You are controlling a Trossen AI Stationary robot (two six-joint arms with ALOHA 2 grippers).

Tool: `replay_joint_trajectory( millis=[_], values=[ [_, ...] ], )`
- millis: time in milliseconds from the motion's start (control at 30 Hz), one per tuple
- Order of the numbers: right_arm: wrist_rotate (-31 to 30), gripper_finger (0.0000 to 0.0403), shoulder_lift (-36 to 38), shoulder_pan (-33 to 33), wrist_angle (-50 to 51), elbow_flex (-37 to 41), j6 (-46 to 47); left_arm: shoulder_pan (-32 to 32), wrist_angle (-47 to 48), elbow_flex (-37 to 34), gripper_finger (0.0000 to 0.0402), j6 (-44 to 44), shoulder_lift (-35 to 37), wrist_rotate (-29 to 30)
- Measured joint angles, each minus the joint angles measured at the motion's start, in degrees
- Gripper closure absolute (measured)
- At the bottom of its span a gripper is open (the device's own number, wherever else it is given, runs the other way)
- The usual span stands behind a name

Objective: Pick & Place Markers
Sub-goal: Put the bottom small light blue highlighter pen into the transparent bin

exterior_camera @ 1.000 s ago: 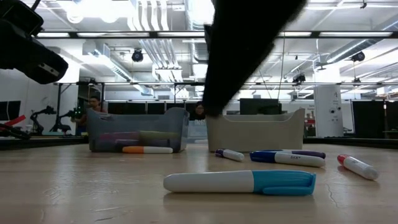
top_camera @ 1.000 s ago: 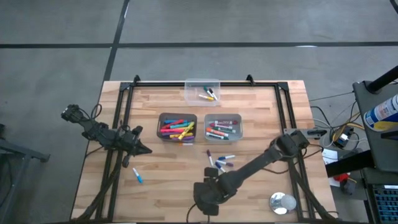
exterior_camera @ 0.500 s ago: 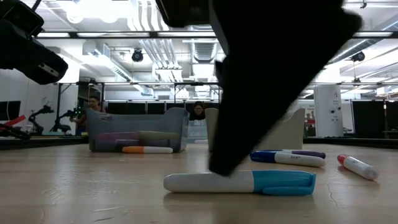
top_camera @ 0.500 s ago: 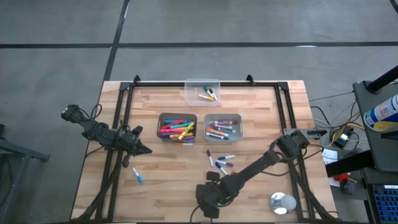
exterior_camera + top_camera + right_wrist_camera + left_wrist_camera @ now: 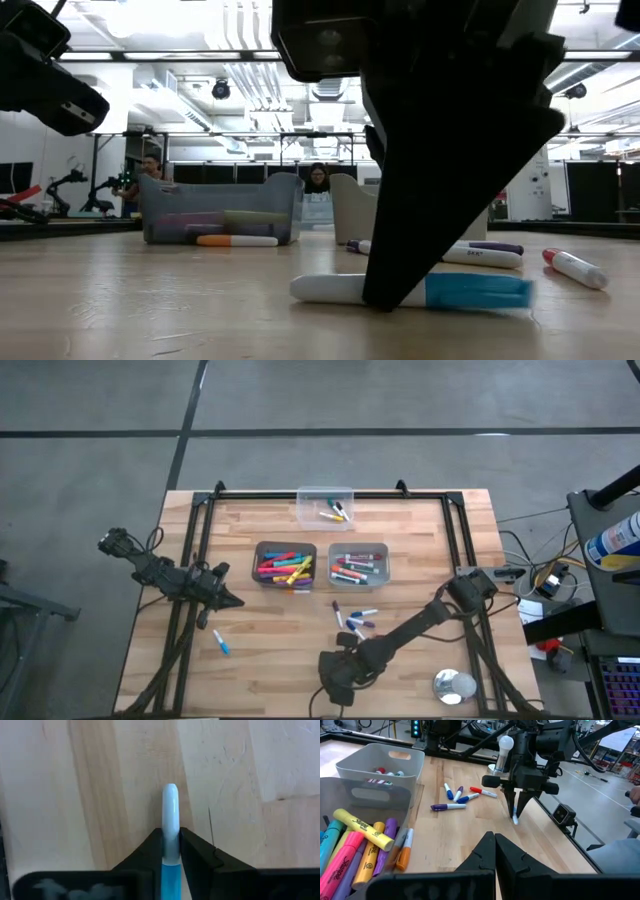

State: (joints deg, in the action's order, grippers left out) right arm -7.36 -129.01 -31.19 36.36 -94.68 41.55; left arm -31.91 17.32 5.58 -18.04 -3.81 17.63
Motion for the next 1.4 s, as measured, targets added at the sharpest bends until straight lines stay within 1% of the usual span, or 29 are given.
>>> replay_joint_trajectory(
  millis=[100,200,500,633,900,1100,1167,1267,1400],
  values=[
    [-0.1,0.0362,-0.1,0.5,0.2,-0.5,-1.5,0.0,0.0,0.0,0.0401,0.0,0.0,0.0],
    [0.7,0.0376,-0.2,1.4,0.8,-1.7,-3.8,0.0,0.0,0.0,0.0401,0.0,0.0,0.0],
    [-0.3,0.037,-0.7,6.3,2.1,-8.8,-13.2,0.0,0.0,0.0,0.0401,0.0,0.0,0.0],
    [-0.1,0.037,-0.7,9.7,7.1,-14.0,-18.3,0.0,0.0,0.0,0.0401,0.0,0.0,0.0],
    [-0.8,0.0369,-0.6,16.0,22.0,-26.9,-25.2,0.0,0.0,0.0,0.0401,0.0,0.0,0.0],
    [-5.4,0.0369,-0.4,20.8,27.7,-35.5,-31.1,0.0,0.0,0.0,0.0401,0.0,0.0,0.0],
    [-6.5,0.0369,-0.4,22.7,28.3,-37.3,-32.9,0.0,0.0,0.0,0.0401,0.0,0.0,0.0],
    [-6.6,0.0369,-0.4,25.9,28.9,-39.3,-35.9,0.0,0.0,0.0,0.0401,0.0,0.0,0.0],
    [-6.7,0.0369,-0.4,31.6,30.0,-39.8,-38.0,0.0,0.0,0.0,0.0401,0.0,0.0,0.0]
  ],
)
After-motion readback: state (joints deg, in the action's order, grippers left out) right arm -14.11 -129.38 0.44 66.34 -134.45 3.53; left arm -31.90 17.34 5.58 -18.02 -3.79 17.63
